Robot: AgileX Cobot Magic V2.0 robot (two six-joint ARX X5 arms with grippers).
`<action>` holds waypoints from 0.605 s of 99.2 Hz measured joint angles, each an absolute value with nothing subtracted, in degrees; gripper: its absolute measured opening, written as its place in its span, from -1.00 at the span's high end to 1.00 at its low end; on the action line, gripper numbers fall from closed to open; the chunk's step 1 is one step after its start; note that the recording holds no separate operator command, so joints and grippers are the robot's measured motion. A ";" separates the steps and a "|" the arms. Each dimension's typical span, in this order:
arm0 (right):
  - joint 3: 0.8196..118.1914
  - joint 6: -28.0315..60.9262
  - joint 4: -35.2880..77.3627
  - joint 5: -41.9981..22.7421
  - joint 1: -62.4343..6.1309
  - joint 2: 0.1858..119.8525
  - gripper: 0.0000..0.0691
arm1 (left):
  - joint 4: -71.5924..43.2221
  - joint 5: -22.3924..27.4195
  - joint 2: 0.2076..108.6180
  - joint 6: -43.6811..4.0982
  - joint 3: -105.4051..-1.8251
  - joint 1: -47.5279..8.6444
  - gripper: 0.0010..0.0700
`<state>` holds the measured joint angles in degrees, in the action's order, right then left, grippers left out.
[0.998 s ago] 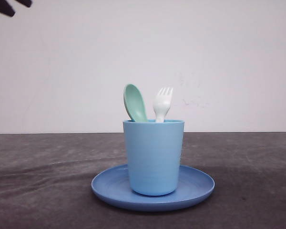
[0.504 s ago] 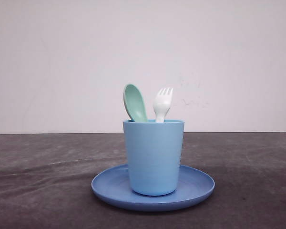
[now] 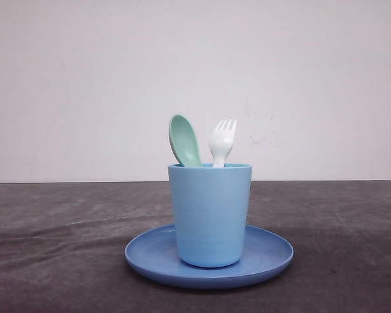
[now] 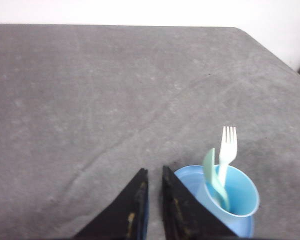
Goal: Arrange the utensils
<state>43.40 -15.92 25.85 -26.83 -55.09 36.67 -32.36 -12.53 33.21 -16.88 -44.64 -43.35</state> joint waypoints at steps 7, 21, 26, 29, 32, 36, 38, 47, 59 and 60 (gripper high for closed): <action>43.40 -15.92 25.85 -26.81 -55.09 36.67 0.98 | -32.36 -13.17 32.51 -14.33 -44.64 -41.78 0.96; 43.40 -15.92 25.85 -26.81 -55.09 36.69 0.98 | -32.32 -13.28 30.63 -10.09 -44.60 -36.69 0.96; 43.40 -15.92 25.82 -26.83 -55.09 36.69 0.98 | -31.79 -13.30 29.89 -8.82 -44.10 -33.87 0.96; 43.40 -15.92 25.85 -26.83 -55.09 36.67 0.98 | -31.20 -13.30 29.36 -8.08 -43.42 -31.97 0.96; 43.40 -15.92 25.85 -26.83 -55.09 36.67 0.98 | -30.72 -13.30 28.77 -7.40 -42.52 -30.02 0.96; 43.40 -15.92 25.82 -26.81 -55.09 36.67 0.98 | -29.91 -13.30 27.90 -6.57 -40.91 -27.27 0.96; 43.40 -15.92 25.82 -26.81 -55.09 36.67 0.98 | -29.34 -13.30 27.31 -6.13 -39.68 -25.52 0.96; 43.40 -15.92 25.85 -26.81 -55.09 36.69 0.98 | -25.85 -13.15 24.56 -5.17 -34.52 -19.09 0.96; 43.40 -15.92 25.85 -26.83 -55.09 36.67 0.98 | -20.86 -9.45 19.16 -4.56 -26.89 -11.68 0.96; 43.40 -15.92 25.85 -26.83 -55.09 36.67 0.98 | -20.51 -9.04 18.65 -4.45 -26.26 -11.18 0.96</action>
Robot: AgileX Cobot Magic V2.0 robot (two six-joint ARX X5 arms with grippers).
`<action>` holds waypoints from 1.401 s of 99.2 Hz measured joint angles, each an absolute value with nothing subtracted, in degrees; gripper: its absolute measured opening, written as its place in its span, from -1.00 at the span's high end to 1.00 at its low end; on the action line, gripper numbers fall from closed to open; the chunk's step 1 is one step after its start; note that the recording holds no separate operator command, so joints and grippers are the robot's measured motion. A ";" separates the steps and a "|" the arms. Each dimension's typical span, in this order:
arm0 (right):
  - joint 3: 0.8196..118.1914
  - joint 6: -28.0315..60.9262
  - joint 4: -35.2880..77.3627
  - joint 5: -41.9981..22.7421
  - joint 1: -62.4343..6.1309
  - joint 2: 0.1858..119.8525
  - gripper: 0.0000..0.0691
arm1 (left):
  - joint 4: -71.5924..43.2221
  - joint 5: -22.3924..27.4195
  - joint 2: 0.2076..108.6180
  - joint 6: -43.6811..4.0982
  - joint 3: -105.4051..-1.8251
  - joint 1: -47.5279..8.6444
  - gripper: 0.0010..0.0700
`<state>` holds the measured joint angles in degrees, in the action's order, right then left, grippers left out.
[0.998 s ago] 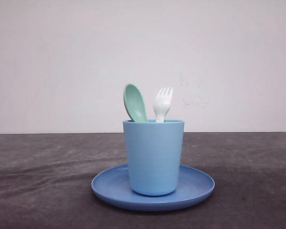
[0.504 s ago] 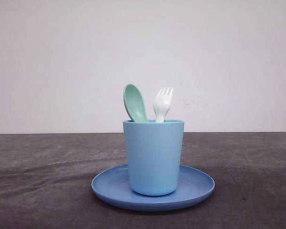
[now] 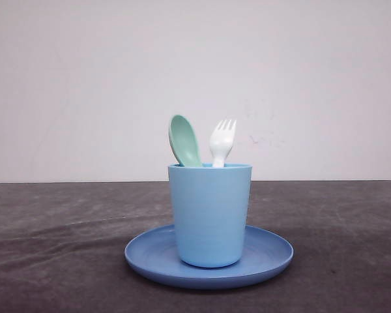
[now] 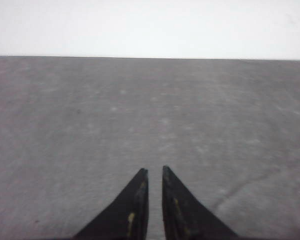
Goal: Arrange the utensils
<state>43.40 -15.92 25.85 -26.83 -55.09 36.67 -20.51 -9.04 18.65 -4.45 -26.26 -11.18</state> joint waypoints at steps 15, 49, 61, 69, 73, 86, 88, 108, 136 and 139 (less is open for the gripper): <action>43.40 -15.92 25.85 -26.81 -55.09 36.67 0.98 | -16.73 -3.92 11.49 -3.99 -17.06 -5.54 0.96; 43.40 -15.92 25.85 -26.83 -55.09 36.67 0.98 | -16.88 -3.11 1.06 -2.59 -4.19 -2.13 0.96; 43.40 -15.92 25.78 -26.81 -55.09 36.67 0.98 | -15.00 -2.96 0.19 -2.24 -3.46 -2.11 0.96; 43.40 -15.92 25.41 -26.83 -55.09 36.67 0.98 | -14.94 -2.90 0.25 -1.87 -3.44 -2.11 0.96; 43.40 -15.92 25.47 -26.83 -55.09 36.67 0.98 | -14.94 -2.87 0.25 -1.63 -3.44 -2.11 0.96; 43.40 -15.92 25.45 -26.83 -55.09 36.67 0.98 | -14.92 -2.87 0.25 -1.43 -3.44 -2.11 0.96; 43.40 -15.92 25.45 -26.81 -55.09 36.67 0.98 | -14.92 -2.87 0.25 -1.43 -3.44 -2.11 0.96; 43.40 -15.92 25.45 -26.83 -55.09 36.67 0.98 | -14.90 -2.87 0.25 -1.10 -3.44 -2.11 0.96; 43.40 -15.92 25.45 -26.83 -55.09 36.67 0.98 | -14.90 -2.87 0.25 -1.06 -3.44 -2.11 0.96; 43.40 -15.92 25.45 -26.83 -55.09 36.67 0.98 | -14.92 -2.87 0.25 -1.06 -3.44 -2.11 0.96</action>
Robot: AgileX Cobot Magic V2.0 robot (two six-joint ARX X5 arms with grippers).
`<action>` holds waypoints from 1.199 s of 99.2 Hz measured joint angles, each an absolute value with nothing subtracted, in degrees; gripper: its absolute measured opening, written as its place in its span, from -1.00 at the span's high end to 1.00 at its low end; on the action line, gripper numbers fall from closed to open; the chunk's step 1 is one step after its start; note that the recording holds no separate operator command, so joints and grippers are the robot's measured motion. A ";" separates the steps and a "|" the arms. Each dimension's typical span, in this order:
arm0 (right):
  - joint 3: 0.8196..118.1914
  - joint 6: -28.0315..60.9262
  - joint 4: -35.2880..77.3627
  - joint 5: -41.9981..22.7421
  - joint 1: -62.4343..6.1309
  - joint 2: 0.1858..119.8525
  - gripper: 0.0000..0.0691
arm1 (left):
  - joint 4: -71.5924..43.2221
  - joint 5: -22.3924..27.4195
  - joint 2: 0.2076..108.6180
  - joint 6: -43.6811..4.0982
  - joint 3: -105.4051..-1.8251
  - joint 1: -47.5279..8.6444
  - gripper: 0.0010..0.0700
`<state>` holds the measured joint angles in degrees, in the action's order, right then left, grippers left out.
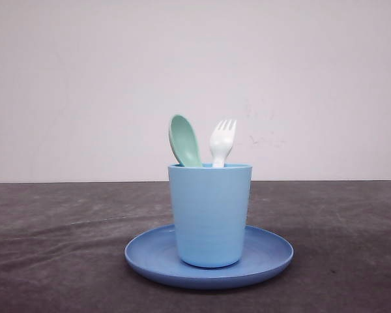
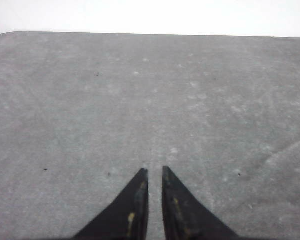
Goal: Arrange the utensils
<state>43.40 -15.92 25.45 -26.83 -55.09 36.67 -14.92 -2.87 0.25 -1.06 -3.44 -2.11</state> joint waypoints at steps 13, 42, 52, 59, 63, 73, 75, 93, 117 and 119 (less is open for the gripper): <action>43.40 -15.92 25.45 -26.83 -55.09 36.67 0.98 | -14.90 -2.87 0.25 -1.06 -3.44 -2.11 0.96; 43.40 -11.81 22.11 -28.51 -52.53 36.36 0.98 | -14.90 -2.87 0.25 -1.06 -3.44 -2.11 0.96; 43.40 -8.45 16.75 -27.66 -47.03 36.36 0.98 | -14.90 -2.87 0.25 -1.06 -3.44 -2.11 0.96; 43.40 -5.98 14.22 -24.95 -41.60 36.34 0.98 | -14.90 -2.87 0.25 -1.06 -3.44 -2.11 0.96; 43.40 -5.02 13.98 -22.76 -38.02 36.12 0.98 | -14.90 -2.87 0.25 -1.06 -3.44 -2.11 0.96; 43.33 -3.44 14.02 -16.21 -27.88 35.51 0.98 | -14.90 -2.87 0.25 -1.06 -3.44 -2.11 0.96; 43.22 -3.18 14.00 -14.76 -25.85 35.29 0.98 | -14.90 -2.87 0.25 -1.06 -3.44 -2.11 0.96; 37.52 -1.58 12.40 -5.85 -10.17 31.33 0.98 | -14.90 -2.87 0.25 -1.06 -3.44 -2.11 0.96; 22.37 -1.23 9.52 -0.10 -1.13 21.06 0.98 | -14.90 -2.87 0.25 -1.06 -3.44 -2.11 0.96; 21.02 -1.23 9.10 0.51 -0.91 20.08 0.98 | -14.90 -2.87 0.25 -1.06 -3.44 -2.11 0.96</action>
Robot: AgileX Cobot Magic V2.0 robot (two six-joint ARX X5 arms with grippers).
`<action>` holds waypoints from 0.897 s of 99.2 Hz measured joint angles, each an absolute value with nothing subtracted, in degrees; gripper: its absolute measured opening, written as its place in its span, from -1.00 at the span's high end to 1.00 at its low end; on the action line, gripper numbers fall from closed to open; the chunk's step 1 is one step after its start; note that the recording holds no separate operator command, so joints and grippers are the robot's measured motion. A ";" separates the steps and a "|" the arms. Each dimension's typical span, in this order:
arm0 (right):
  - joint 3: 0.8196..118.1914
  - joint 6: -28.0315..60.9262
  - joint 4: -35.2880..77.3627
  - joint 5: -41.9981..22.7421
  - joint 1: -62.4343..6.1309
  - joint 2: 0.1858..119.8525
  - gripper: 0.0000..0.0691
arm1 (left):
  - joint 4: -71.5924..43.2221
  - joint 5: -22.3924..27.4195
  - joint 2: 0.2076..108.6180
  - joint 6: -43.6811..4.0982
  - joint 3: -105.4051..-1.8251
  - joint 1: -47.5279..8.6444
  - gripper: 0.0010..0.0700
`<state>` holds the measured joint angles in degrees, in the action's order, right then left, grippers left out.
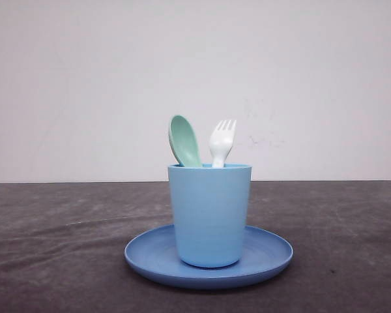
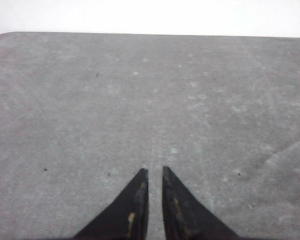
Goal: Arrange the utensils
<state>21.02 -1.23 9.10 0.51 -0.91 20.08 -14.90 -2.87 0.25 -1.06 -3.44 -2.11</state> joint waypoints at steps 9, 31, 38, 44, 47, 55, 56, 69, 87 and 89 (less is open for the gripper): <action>15.33 -0.84 7.90 3.14 -0.51 15.62 0.98 | -14.90 -2.87 0.25 -1.06 -3.44 -2.11 0.96; 6.28 0.08 7.60 3.51 -0.30 6.37 0.98 | -14.90 -2.90 0.25 -1.06 -3.44 -2.11 0.96; 3.90 0.16 7.14 3.51 -0.19 4.12 0.98 | -14.90 -2.87 0.25 -1.06 -3.44 -2.11 0.96; 2.22 0.16 7.07 3.51 0.05 2.83 0.98 | -14.90 -2.87 0.25 -1.06 -3.44 -2.11 0.96; 1.50 0.14 7.05 3.51 0.05 2.42 0.98 | -14.90 -2.90 0.25 -1.06 -3.44 -2.11 0.96; 0.84 0.14 8.60 3.46 0.05 1.43 0.98 | -14.90 -2.90 0.25 -1.06 -3.44 -2.11 0.96; 0.84 0.14 8.71 3.44 0.05 1.37 0.98 | -14.90 -2.87 0.25 -1.06 -3.44 -2.11 0.96; 0.84 0.23 9.65 3.07 0.05 0.27 0.98 | -14.90 -2.87 0.25 -1.06 -3.44 -2.11 0.96; 0.91 0.23 9.93 3.01 0.05 0.27 0.98 | -14.90 -2.87 0.25 -1.06 -3.44 -2.11 0.96; 0.91 0.23 9.91 3.03 0.05 0.27 0.98 | -14.90 -2.87 0.25 -1.06 -3.44 -2.11 0.96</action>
